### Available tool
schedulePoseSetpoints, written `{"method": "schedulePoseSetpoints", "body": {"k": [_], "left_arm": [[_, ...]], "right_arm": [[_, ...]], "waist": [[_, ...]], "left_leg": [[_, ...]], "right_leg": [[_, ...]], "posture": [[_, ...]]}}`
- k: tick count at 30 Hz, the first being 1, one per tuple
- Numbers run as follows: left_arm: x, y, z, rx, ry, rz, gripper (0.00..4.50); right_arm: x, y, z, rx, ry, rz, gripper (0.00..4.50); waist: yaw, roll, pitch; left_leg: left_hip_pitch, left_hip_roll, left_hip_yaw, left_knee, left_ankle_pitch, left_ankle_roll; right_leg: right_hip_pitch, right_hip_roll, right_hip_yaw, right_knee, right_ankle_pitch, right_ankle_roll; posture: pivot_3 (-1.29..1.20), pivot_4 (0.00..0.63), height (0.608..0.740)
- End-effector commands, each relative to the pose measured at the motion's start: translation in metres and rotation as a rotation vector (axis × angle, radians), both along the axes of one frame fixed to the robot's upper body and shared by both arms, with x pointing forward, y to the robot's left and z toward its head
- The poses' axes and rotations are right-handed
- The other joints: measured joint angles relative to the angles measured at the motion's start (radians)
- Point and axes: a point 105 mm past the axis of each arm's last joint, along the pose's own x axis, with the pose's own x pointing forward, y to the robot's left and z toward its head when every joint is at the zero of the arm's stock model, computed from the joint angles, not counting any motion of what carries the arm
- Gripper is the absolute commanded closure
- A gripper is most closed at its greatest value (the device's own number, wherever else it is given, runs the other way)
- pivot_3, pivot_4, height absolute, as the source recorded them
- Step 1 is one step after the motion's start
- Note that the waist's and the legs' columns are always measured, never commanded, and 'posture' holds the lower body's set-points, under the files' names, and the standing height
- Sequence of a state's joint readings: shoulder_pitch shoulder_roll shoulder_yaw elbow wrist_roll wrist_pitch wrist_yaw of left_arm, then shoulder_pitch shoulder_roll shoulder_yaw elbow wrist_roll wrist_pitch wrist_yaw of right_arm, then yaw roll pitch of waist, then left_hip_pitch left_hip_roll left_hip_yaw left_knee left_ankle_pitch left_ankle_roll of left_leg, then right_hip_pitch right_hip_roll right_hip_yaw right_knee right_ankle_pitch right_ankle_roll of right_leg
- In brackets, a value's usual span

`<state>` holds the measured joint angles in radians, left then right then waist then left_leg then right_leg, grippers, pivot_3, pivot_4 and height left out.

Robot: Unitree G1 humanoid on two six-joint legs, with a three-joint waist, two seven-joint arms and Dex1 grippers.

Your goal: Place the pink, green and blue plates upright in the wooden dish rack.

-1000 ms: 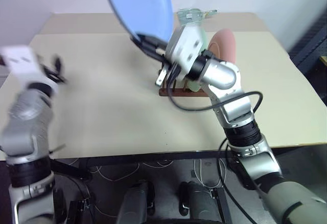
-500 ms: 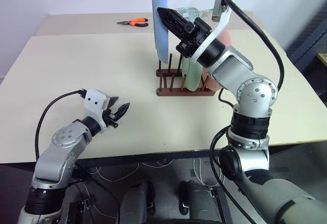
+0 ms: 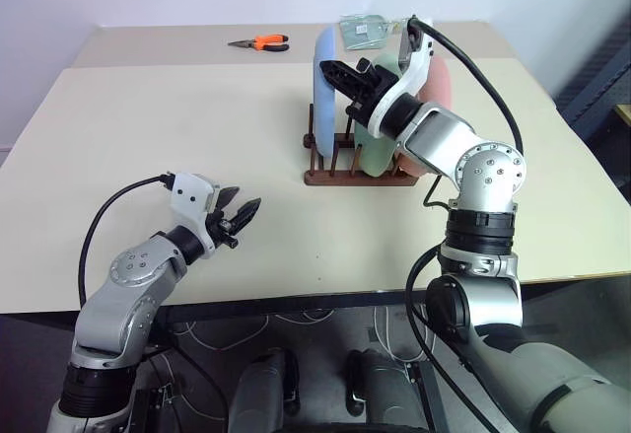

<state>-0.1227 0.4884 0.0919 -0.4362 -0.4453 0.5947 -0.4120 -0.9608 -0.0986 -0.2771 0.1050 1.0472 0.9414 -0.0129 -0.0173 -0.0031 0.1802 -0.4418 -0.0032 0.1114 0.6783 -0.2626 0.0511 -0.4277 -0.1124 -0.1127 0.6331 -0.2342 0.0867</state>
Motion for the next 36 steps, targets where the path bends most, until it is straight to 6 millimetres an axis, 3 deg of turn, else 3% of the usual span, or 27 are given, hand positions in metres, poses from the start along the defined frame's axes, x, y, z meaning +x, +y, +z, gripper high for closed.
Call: {"method": "schedulePoseSetpoints", "body": {"k": [1,5,8,11,14,21,25,27,31,34,36], "left_arm": [[-0.004,-0.008,0.010,-0.008,-0.037,-0.026,1.99],[-0.006,-0.010,0.010,-0.013,-0.034,-0.029,1.99],[-0.006,-0.011,0.011,-0.012,-0.036,-0.028,1.99],[-0.005,-0.010,0.012,-0.013,-0.039,-0.017,1.99],[-0.004,-0.004,0.008,0.006,-0.027,-0.009,1.99],[0.003,-0.001,0.002,0.025,-0.018,0.000,1.99],[0.009,0.003,0.000,0.038,-0.014,-0.006,1.99],[0.011,0.003,-0.001,0.040,-0.012,-0.010,1.99],[0.010,-0.002,-0.006,0.062,-0.008,-0.033,1.99],[0.009,-0.001,-0.003,0.051,-0.015,-0.030,1.99],[0.010,0.000,-0.004,0.052,-0.015,-0.028,1.99]], "right_arm": [[-0.006,0.002,0.023,-0.113,-0.180,-0.035,3.53],[-0.016,0.008,0.029,-0.357,-0.432,-0.080,1.59],[-0.030,0.008,0.031,-0.619,-0.711,-0.127,1.59],[-0.044,-0.003,0.033,-0.766,-0.899,-0.143,1.59],[-0.056,-0.051,0.027,-0.889,-0.920,-0.182,1.59],[-0.077,-0.182,0.020,-0.796,-0.623,-0.337,1.59],[-0.088,-0.226,-0.022,-0.939,-0.488,-0.363,1.59],[-0.087,-0.224,-0.025,-0.960,-0.489,-0.359,1.59],[-0.090,-0.179,-0.021,-0.902,-0.567,-0.230,1.59],[-0.092,-0.139,-0.031,-0.931,-0.601,-0.100,2.40],[-0.086,-0.124,-0.045,-1.020,-0.600,-0.063,3.33]], "waist": [[0.000,0.000,0.000],[0.000,0.000,0.000],[0.002,0.000,0.000],[0.004,0.000,0.000],[0.012,0.000,0.000],[0.032,0.000,0.000],[0.031,0.000,0.000],[0.024,0.002,0.000],[0.006,0.006,0.000],[0.007,0.006,0.000],[0.011,0.006,0.000]], "left_leg": [[0.000,0.000,0.000,0.000,0.000,0.000],[0.000,0.000,0.000,0.000,0.000,0.000],[-0.001,0.000,0.000,0.000,0.000,0.001],[-0.001,0.000,0.000,0.001,0.000,0.001],[-0.001,0.000,-0.001,0.002,-0.001,0.001],[-0.001,0.000,-0.001,0.003,-0.002,0.003],[0.000,0.000,-0.001,0.004,-0.003,0.004],[0.000,0.000,0.000,0.004,-0.003,0.004],[0.001,0.001,0.001,0.004,-0.003,0.004],[0.001,0.001,0.000,0.004,-0.002,0.004],[0.001,0.001,0.000,0.004,-0.003,0.004]], "right_leg": [[0.000,0.000,0.000,0.000,0.000,0.000],[0.000,0.000,0.000,0.000,0.000,0.000],[-0.001,0.000,0.000,0.000,0.000,0.000],[-0.001,0.000,0.000,-0.001,0.000,0.000],[0.001,0.000,-0.001,-0.001,0.000,0.001],[0.002,-0.002,-0.001,-0.003,0.000,0.001],[0.004,-0.004,-0.001,-0.003,0.000,0.001],[0.003,-0.004,-0.001,-0.003,0.000,0.001],[0.003,-0.004,0.001,-0.001,0.000,0.001],[0.003,-0.003,0.001,-0.001,0.000,0.001],[0.003,-0.004,0.000,-0.002,0.000,0.001]], "posture": [[0.00,0.150,0.740],[0.00,0.150,0.740],[0.00,0.150,0.740],[0.00,0.150,0.740],[0.00,0.150,0.740],[0.00,0.150,0.740],[0.00,0.150,0.740],[0.00,0.150,0.740],[0.00,0.150,0.740],[0.00,0.150,0.740],[0.00,0.150,0.740]]}}
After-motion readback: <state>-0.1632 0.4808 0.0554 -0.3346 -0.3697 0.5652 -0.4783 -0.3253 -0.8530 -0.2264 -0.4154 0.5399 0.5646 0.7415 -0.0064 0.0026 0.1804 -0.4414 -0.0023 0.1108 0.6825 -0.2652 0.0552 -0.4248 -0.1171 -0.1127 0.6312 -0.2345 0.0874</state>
